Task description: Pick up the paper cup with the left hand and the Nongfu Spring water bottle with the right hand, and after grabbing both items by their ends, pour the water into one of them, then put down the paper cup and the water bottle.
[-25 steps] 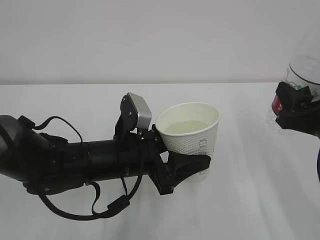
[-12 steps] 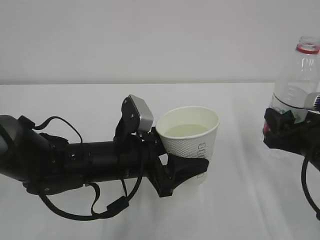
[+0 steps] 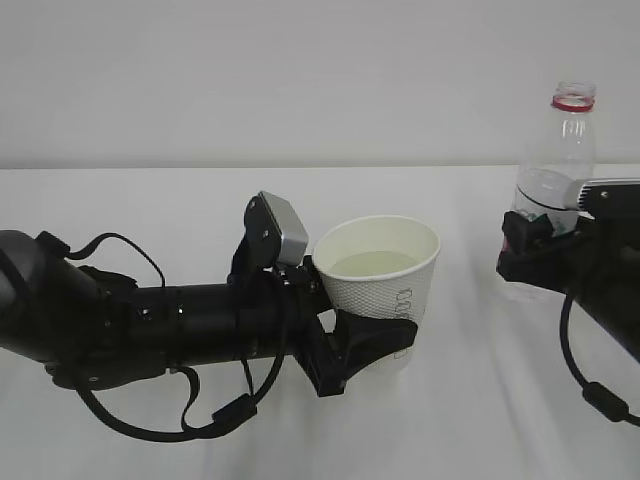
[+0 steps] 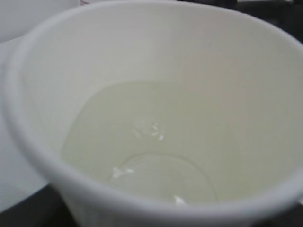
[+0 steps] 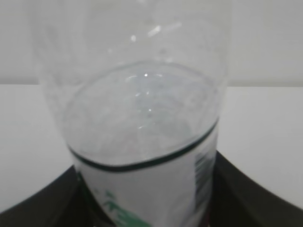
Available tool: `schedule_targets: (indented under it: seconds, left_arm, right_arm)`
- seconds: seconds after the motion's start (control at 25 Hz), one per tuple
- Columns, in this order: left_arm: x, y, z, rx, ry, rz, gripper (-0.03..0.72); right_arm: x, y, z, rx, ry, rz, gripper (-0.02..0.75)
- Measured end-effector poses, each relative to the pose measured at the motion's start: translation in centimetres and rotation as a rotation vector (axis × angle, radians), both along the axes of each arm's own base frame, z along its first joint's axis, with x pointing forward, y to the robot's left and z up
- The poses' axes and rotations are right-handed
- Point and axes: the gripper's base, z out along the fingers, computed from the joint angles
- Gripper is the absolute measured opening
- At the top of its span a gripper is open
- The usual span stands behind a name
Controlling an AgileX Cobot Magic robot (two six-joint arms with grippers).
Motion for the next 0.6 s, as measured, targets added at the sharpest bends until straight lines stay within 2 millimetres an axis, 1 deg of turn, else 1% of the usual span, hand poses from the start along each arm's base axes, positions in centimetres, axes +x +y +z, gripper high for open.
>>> schedule_targets:
  seconds: [0.6]
  left_arm:
    - [0.2,0.2,0.0,0.005,0.001,0.008,0.510]
  right_arm:
    - [3.4,0.8,-1.7,0.002,-0.009,0.000,0.452]
